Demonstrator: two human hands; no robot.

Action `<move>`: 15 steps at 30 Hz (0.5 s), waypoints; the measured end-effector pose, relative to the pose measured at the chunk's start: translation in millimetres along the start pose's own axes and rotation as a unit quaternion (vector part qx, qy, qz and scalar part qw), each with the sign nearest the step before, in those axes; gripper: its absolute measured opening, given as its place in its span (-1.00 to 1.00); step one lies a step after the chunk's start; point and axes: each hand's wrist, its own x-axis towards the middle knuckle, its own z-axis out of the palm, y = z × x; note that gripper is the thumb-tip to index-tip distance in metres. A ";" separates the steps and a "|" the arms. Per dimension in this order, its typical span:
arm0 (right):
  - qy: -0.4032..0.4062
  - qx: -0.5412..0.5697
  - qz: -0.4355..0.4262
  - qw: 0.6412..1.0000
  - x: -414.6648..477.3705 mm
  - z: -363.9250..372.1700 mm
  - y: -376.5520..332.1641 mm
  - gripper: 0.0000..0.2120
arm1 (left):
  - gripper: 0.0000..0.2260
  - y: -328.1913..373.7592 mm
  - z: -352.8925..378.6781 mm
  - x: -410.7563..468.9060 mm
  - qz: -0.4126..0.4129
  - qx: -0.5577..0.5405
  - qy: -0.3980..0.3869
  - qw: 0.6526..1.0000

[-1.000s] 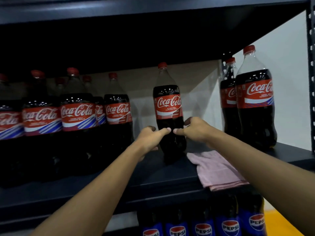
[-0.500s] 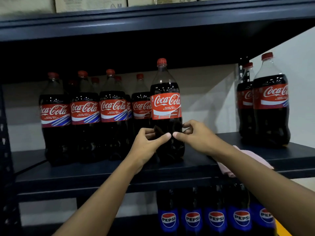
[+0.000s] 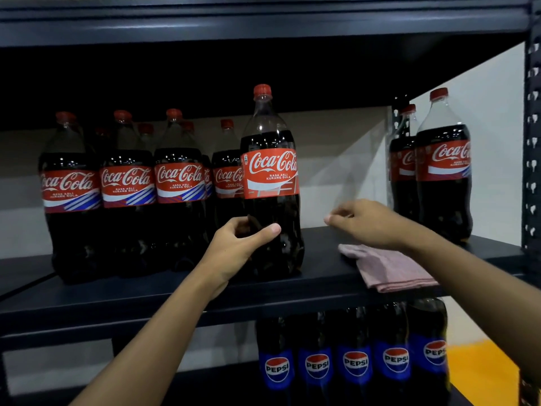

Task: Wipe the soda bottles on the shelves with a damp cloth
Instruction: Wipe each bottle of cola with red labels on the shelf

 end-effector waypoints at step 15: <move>-0.046 -0.051 0.103 0.992 3.3 26.4 33.5 -0.50 | -0.27 -1.4 5.4 -2.2 0.017 -0.025 0.012 0.999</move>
